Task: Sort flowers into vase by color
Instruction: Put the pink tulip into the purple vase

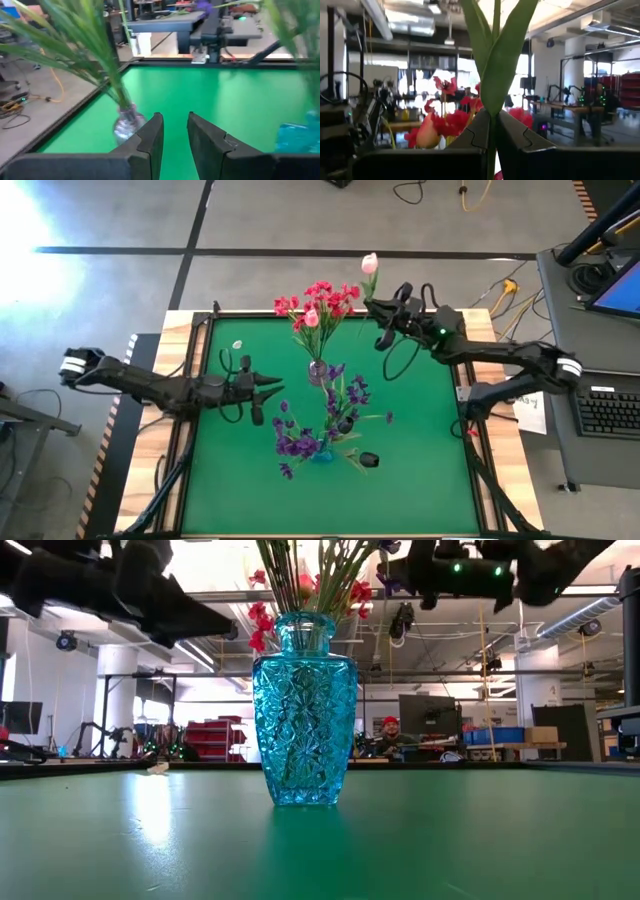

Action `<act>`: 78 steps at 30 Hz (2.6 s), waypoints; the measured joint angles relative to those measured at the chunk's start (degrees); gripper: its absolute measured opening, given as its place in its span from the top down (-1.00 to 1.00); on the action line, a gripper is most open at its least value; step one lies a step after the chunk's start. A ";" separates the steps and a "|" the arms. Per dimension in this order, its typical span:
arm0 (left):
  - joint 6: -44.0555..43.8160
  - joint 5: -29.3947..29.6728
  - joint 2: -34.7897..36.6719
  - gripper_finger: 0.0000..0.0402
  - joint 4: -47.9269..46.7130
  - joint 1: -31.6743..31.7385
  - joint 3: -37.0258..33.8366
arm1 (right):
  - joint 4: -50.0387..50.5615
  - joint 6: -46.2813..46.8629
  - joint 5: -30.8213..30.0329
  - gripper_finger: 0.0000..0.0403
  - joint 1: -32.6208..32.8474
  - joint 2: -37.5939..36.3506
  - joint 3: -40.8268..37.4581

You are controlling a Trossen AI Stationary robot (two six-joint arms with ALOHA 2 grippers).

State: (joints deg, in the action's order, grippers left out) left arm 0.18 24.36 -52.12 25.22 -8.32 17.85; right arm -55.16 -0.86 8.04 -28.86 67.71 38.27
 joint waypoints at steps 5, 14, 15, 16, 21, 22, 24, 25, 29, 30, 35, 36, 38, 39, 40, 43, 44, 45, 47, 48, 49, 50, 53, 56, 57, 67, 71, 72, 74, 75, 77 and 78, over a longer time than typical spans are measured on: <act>1.76 -5.81 -1.55 0.63 0.69 5.32 0.04 | -14.53 5.03 0.07 0.94 -0.33 8.43 -2.15; 2.30 -10.92 -5.51 0.63 4.05 10.79 -0.72 | -34.90 13.53 1.98 0.94 0.30 21.27 -2.03; 2.26 -10.99 -6.12 0.63 4.66 10.87 -0.72 | -34.44 13.84 2.36 0.94 0.39 21.66 -1.93; 2.22 -11.02 -6.87 0.63 5.33 10.87 -0.75 | -34.45 13.88 2.72 0.94 0.74 22.10 -1.91; 2.24 -11.02 -11.21 0.63 10.87 10.91 -0.77 | -34.82 10.74 2.96 0.94 3.32 22.42 -1.61; 2.20 -11.04 -12.31 0.63 12.33 10.97 -0.77 | -34.84 10.43 2.92 0.94 3.89 22.42 -1.39; 2.09 -11.03 -14.54 0.63 15.91 11.01 -0.77 | -34.88 9.65 2.64 0.94 4.94 22.42 -0.93; 2.09 -11.02 -15.63 0.63 17.48 11.01 -0.77 | -34.81 8.75 2.49 0.94 5.37 22.42 -0.66; 2.06 -10.99 -20.06 0.62 23.57 11.01 -0.77 | -33.68 7.67 2.11 0.94 6.68 23.86 1.63; 1.88 -10.99 -21.03 0.62 24.98 11.01 -0.77 | -32.86 7.29 2.04 0.94 6.89 24.44 2.28; -0.35 -10.86 -24.64 0.62 27.49 11.00 -0.75 | -31.27 6.19 1.93 0.94 7.11 26.64 3.74; -0.87 -10.84 -25.10 0.62 27.51 11.00 -0.75 | -31.35 5.74 1.91 0.94 7.14 26.82 3.83; -1.34 -10.85 -26.05 0.62 27.73 11.00 -0.75 | -31.46 4.16 1.86 0.94 7.43 26.97 3.89; -1.35 -10.84 -26.47 0.62 28.07 11.00 -0.75 | -31.45 3.16 1.87 0.94 7.64 27.03 3.89; -1.27 -10.84 -26.81 0.62 28.51 11.02 -0.75 | -31.45 2.18 1.90 0.94 7.95 27.03 3.89; -0.48 -10.86 -27.82 0.62 30.04 11.16 -0.75 | -31.47 -0.56 1.91 0.94 8.90 27.07 3.89; -0.21 -10.85 -28.18 0.62 30.53 11.24 -0.75 | -31.45 -1.56 1.82 0.94 9.17 27.07 3.89; 0.06 -10.84 -28.53 0.62 31.21 11.36 -0.75 | -31.39 -2.05 1.25 0.94 9.44 27.07 3.89; 0.46 -10.72 -29.41 0.62 32.71 11.70 -0.75 | -31.24 -3.23 0.45 0.94 9.71 27.07 3.89; 0.50 -10.15 -29.97 0.62 33.57 11.84 -0.75 | -31.20 -3.61 0.36 0.94 9.76 27.07 3.89; 0.10 -8.91 -30.70 0.62 34.70 11.96 -0.75 | -31.19 -3.91 0.33 0.94 9.79 27.07 3.89; -0.21 -7.39 -31.57 0.62 35.70 11.98 -0.75 | -31.20 -4.12 0.31 0.94 9.86 27.07 3.89; -0.60 -6.31 -34.27 0.59 36.80 12.00 -0.08 | -31.17 -3.65 -0.55 0.94 9.86 27.07 3.89; -1.44 -6.95 -37.54 0.45 37.17 11.96 1.80 | -30.82 -3.67 -0.56 0.94 9.86 27.09 3.89; -1.53 -6.96 -38.77 0.39 37.18 11.99 2.49 | -30.66 -3.66 -0.56 0.94 9.86 27.10 3.89; -3.46 -3.51 -47.60 -0.25 43.88 12.45 5.04 | -27.64 -3.23 -0.51 0.94 9.88 27.12 3.89; -10.31 0.96 -49.36 -0.40 43.35 12.48 4.94 | -27.45 -3.53 -0.51 0.94 9.88 27.12 3.89; -11.71 1.09 -49.83 -0.43 43.31 12.46 4.94 | -27.50 -3.76 -0.49 0.94 9.88 27.12 3.89; -13.30 -0.04 -50.35 -0.46 43.27 12.37 4.91 | -27.48 -4.30 -0.47 0.94 9.88 27.12 3.89; -13.34 -0.65 -50.46 -0.48 43.27 12.39 4.91 | -27.47 -4.33 -0.47 0.94 9.88 27.12 3.89; -12.92 -1.35 -50.49 -0.50 43.29 12.37 4.91 | -27.49 -4.33 -0.47 0.94 9.88 27.12 3.89; -12.62 -1.35 -50.48 -0.50 43.30 12.37 4.91 | -27.50 -4.33 -0.47 0.94 9.88 27.12 3.89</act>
State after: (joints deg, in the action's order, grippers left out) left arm -12.44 23.00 -102.60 68.52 4.05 22.76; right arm -82.65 -5.19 7.57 -18.98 94.83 42.15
